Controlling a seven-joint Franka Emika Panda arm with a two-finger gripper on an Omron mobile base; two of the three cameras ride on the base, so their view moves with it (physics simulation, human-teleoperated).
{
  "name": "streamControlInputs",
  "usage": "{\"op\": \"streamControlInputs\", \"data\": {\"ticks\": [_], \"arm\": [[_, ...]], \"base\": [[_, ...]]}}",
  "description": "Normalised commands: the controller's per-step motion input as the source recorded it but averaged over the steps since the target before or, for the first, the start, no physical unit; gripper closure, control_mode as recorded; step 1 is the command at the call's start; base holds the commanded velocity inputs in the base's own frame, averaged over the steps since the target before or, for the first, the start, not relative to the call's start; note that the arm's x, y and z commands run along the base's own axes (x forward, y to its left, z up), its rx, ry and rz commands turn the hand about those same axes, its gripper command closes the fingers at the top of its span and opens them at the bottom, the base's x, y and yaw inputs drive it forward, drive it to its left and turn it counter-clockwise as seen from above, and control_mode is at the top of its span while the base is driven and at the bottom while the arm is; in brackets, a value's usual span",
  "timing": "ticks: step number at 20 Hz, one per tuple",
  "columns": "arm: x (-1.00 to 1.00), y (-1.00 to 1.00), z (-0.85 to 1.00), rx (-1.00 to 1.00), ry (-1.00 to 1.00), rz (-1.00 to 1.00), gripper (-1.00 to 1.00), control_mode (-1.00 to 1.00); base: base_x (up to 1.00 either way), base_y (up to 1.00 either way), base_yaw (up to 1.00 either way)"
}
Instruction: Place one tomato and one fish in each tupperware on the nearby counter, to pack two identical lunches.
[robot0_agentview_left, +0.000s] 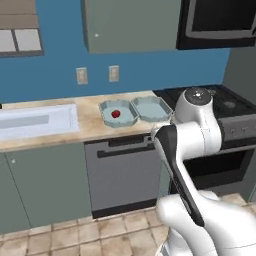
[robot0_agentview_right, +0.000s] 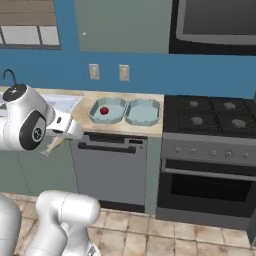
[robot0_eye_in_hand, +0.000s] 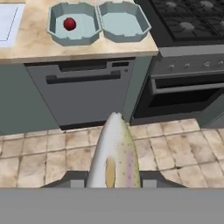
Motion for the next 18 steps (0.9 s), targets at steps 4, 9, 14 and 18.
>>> {"op": "streamControlInputs", "data": {"ticks": [4, 9, 14, 18], "arm": [[0.0, 0.0, 0.0, 0.0, 0.0, 0.0, 1.0, 1.0], [0.0, 0.0, 0.0, 0.0, 0.0, 0.0, 1.0, 1.0], [0.0, 0.0, 0.0, 0.0, 0.0, 0.0, 1.0, 1.0], [0.0, 0.0, 0.0, 0.0, 0.0, 0.0, 1.0, 1.0]], "base": [[1.0, -0.01, 0.0], [1.0, 0.08, -0.01], [1.0, 0.22, -0.04], [1.0, 0.28, -0.05]]}}
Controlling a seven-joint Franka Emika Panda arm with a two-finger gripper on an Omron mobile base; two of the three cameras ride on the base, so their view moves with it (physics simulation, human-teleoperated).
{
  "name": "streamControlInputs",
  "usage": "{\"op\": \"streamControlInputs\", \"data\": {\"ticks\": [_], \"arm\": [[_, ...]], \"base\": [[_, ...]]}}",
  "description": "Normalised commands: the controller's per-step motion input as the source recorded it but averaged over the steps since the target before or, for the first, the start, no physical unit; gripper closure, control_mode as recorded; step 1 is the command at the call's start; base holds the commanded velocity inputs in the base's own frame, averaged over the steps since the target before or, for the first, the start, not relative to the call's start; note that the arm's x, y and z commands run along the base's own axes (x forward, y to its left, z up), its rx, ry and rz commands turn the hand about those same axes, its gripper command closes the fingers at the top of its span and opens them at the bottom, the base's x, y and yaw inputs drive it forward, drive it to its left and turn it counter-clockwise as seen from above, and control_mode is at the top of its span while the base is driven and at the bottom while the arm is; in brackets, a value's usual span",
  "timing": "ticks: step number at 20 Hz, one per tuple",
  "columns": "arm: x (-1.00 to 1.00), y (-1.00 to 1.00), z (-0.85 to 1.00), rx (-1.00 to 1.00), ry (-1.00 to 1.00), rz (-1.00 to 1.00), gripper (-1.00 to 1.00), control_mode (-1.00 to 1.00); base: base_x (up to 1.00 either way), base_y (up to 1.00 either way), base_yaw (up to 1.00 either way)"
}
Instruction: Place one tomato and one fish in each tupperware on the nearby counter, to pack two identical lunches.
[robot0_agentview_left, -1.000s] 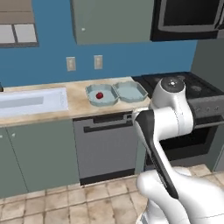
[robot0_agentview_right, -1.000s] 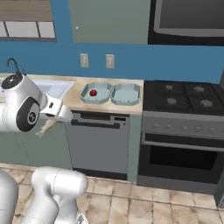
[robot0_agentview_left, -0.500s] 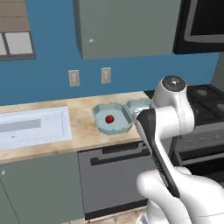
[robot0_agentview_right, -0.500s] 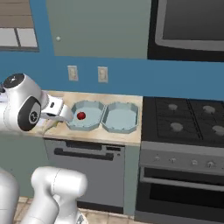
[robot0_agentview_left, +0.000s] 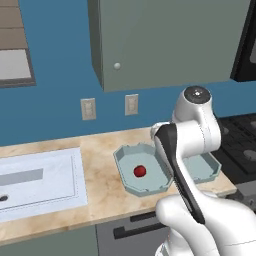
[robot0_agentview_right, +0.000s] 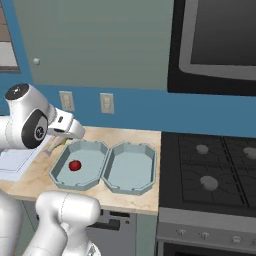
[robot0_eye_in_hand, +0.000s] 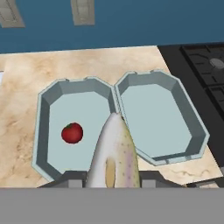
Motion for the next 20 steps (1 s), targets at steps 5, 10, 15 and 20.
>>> {"op": "streamControlInputs", "data": {"ticks": [5, 10, 15, 20], "arm": [[0.0, 0.0, 0.0, 0.0, 0.0, 0.0, 1.0, 1.0], [0.15, 0.09, -0.23, -0.02, 0.04, -0.02, 1.0, -1.0], [0.45, 0.13, -0.64, -0.01, 0.16, 0.0, 1.0, -1.0], [0.61, 0.08, -0.61, 0.0, 0.22, 0.0, 1.0, -1.0]], "base": [[0.98, 0.29, -0.04], [0.38, 0.17, -0.03], [0.0, 0.0, 0.0], [0.0, 0.0, 0.0]]}}
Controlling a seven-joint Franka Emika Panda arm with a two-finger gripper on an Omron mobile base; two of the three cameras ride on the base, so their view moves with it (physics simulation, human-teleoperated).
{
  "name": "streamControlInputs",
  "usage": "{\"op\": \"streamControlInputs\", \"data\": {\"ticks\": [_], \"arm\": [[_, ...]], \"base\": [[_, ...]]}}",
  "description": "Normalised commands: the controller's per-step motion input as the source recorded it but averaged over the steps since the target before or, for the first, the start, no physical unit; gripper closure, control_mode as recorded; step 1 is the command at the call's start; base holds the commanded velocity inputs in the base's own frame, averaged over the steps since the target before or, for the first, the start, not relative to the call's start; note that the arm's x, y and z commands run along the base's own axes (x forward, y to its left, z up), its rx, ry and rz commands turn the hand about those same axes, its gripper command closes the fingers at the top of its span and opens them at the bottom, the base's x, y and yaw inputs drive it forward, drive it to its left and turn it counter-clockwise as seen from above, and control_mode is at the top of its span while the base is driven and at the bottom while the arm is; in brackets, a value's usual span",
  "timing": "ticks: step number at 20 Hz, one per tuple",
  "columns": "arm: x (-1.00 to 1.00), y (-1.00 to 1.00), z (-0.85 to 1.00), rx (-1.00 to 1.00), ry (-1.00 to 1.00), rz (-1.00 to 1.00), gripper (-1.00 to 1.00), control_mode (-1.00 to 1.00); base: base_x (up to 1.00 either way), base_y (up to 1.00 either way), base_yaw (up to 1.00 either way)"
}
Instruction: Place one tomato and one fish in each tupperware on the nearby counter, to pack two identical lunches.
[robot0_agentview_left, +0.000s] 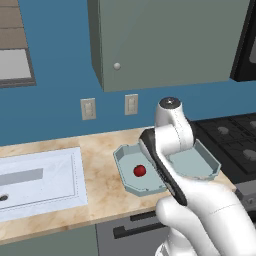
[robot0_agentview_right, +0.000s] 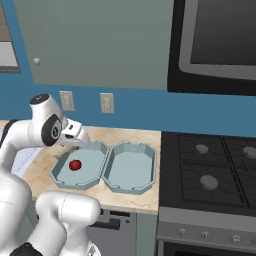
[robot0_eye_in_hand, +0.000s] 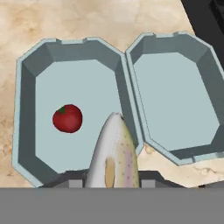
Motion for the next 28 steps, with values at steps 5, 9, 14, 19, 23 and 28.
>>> {"op": "streamControlInputs", "data": {"ticks": [5, 9, 14, 19, 23, 28], "arm": [[0.67, 0.0, -0.45, 0.0, 0.18, 0.0, 1.0, -1.0], [0.53, 0.0, -0.31, -0.01, 0.12, 0.0, 1.0, -1.0], [0.24, 0.0, -0.33, -0.06, 0.0, 0.01, 1.0, -1.0], [0.01, 0.0, -0.55, -0.09, -0.08, 0.0, 1.0, -1.0], [0.02, 0.0, -0.41, -0.02, -0.03, 0.0, 1.0, -1.0], [0.08, -0.01, -0.23, 0.0, 0.0, 0.01, 1.0, -1.0]], "base": [[0.0, 0.0, 0.0], [0.0, 0.0, 0.0], [0.0, 0.0, 0.0], [0.0, 0.0, 0.0], [0.0, 0.0, 0.0], [0.0, 0.0, 0.0]]}}
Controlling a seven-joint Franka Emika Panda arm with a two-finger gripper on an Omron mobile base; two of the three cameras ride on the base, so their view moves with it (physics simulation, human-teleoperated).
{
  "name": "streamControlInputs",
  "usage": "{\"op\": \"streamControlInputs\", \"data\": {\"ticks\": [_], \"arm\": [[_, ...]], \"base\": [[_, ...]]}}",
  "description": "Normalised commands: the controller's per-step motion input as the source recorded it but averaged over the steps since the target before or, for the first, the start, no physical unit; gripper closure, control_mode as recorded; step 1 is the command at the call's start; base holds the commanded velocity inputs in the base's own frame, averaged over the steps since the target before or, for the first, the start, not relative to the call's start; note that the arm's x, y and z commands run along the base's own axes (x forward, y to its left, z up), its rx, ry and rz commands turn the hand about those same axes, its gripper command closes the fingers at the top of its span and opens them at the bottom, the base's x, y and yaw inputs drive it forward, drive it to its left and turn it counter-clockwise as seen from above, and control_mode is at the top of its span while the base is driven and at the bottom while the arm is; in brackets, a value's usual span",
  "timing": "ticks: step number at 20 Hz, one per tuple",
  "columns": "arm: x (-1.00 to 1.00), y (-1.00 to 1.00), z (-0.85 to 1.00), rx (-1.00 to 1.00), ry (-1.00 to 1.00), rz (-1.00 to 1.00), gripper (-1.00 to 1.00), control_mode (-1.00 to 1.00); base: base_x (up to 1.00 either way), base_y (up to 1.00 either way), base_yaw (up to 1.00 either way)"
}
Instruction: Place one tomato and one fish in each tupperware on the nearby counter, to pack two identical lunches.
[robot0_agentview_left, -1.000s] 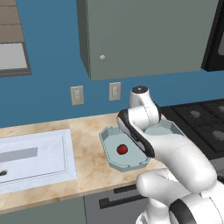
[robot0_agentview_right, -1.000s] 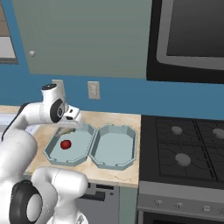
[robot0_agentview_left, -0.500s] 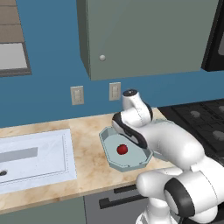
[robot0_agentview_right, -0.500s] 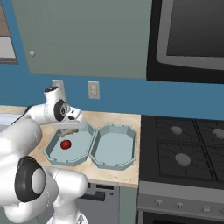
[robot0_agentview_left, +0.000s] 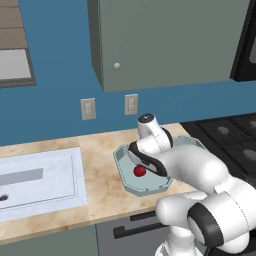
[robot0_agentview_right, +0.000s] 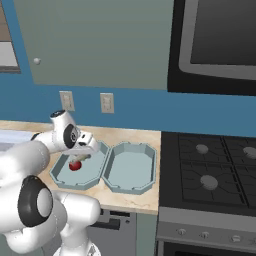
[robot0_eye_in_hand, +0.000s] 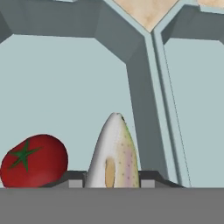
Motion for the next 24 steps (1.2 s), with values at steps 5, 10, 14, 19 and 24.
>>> {"op": "streamControlInputs", "data": {"ticks": [5, 10, 14, 19, 24], "arm": [[0.09, 0.0, -0.22, 0.0, 0.0, 0.02, 1.0, -1.0], [0.11, 0.0, -0.21, 0.0, 0.0, 0.02, 1.0, -1.0], [0.11, 0.0, -0.21, 0.0, 0.0, 0.01, 1.0, -1.0], [0.09, 0.0, -0.18, 0.0, 0.0, 0.01, 1.0, -1.0], [0.04, 0.0, -0.17, 0.0, 0.0, 0.01, 1.0, -1.0]], "base": [[0.0, 0.0, 0.0], [0.0, 0.0, 0.0], [0.0, 0.0, 0.0], [0.0, 0.0, 0.0], [0.0, 0.0, 0.0]]}}
